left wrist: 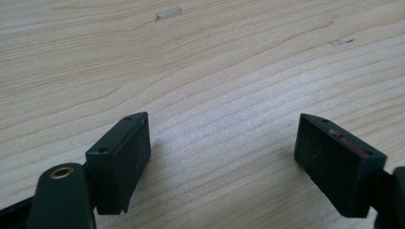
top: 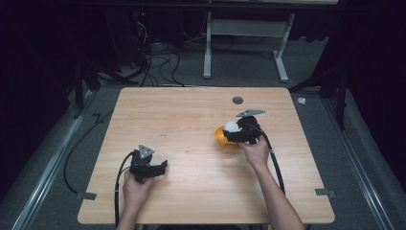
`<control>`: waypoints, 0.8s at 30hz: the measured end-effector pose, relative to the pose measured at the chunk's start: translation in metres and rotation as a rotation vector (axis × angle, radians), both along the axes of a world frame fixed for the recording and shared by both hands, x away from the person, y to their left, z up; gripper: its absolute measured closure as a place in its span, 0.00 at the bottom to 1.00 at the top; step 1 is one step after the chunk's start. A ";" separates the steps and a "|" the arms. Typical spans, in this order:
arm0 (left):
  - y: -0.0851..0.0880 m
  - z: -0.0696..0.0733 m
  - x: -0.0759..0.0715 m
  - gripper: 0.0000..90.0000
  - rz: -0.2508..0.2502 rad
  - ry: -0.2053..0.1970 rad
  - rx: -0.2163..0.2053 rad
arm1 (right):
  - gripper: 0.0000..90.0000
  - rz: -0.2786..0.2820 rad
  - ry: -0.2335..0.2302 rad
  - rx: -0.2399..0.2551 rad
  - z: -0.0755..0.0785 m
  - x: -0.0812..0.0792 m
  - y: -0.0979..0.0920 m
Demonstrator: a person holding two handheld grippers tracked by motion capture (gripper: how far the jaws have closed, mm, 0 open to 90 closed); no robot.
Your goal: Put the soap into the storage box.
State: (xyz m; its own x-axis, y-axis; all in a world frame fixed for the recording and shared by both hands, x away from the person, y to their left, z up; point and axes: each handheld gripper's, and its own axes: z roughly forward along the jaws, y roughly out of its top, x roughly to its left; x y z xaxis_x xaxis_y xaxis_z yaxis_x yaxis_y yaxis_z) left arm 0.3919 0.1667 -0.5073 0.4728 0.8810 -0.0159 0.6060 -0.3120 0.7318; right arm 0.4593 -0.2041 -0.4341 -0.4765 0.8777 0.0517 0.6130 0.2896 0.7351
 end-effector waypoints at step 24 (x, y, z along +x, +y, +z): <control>0.000 0.000 0.000 0.23 0.001 -0.001 0.000 | 0.28 -0.022 0.048 -0.020 -0.014 0.008 0.001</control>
State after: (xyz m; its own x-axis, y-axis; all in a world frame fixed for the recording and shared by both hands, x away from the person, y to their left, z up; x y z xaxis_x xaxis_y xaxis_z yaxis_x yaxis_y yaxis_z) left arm 0.3919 0.1667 -0.5074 0.4722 0.8814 -0.0157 0.6052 -0.3112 0.7328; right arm 0.4673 -0.2032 -0.4483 -0.4542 0.8891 0.0563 0.6542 0.2900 0.6985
